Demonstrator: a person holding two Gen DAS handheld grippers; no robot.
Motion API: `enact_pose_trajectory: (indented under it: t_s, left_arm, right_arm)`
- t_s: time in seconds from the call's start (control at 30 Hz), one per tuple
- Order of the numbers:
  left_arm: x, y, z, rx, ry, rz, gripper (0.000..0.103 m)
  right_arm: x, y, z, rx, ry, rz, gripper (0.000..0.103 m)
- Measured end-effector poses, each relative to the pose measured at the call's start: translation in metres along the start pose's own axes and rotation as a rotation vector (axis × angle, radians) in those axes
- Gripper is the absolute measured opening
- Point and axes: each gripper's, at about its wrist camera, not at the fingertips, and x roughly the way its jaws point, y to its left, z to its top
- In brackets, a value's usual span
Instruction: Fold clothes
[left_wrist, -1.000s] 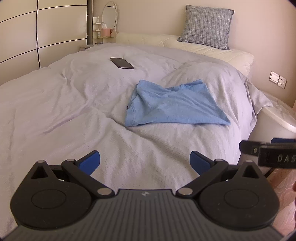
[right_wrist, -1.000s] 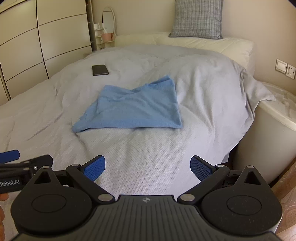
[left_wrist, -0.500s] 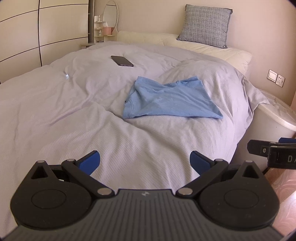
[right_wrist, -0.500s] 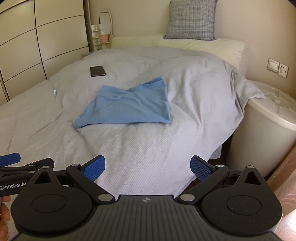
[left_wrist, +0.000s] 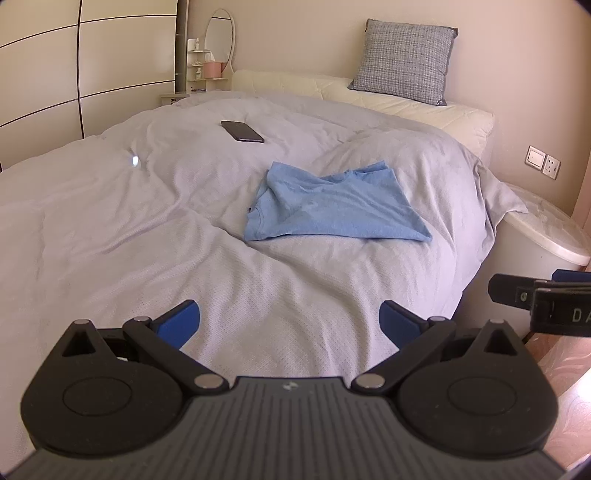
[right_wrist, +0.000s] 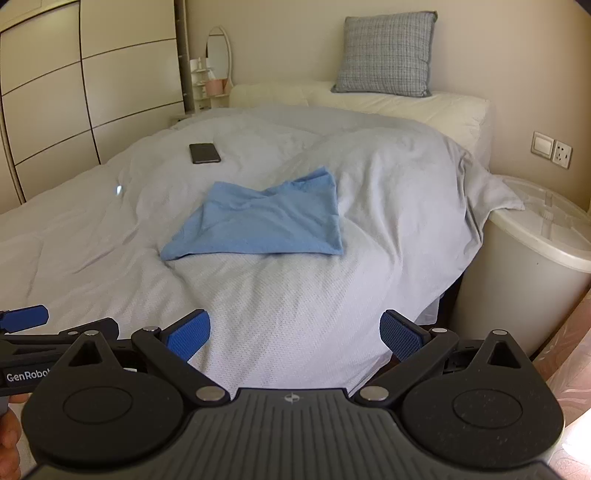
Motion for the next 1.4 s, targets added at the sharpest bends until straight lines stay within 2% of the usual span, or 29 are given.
enact_pose_trajectory:
  t_s: [0.27, 0.63, 1.4]
  left_arm:
    - [-0.005, -0.003, 0.003, 0.021, -0.006, 0.027, 0.102]
    - [-0.006, -0.007, 0.006, 0.022, -0.009, 0.024, 0.102]
    - [0.002, -0.011, -0.001, 0.046, 0.008, 0.034, 0.102]
  right_arm:
    - [-0.009, 0.003, -0.002, -0.008, -0.009, 0.004, 0.101]
    - [-0.016, 0.002, -0.001, -0.001, -0.024, 0.006, 0.101]
    - [-0.009, -0.003, -0.004, 0.013, 0.001, 0.002, 0.101]
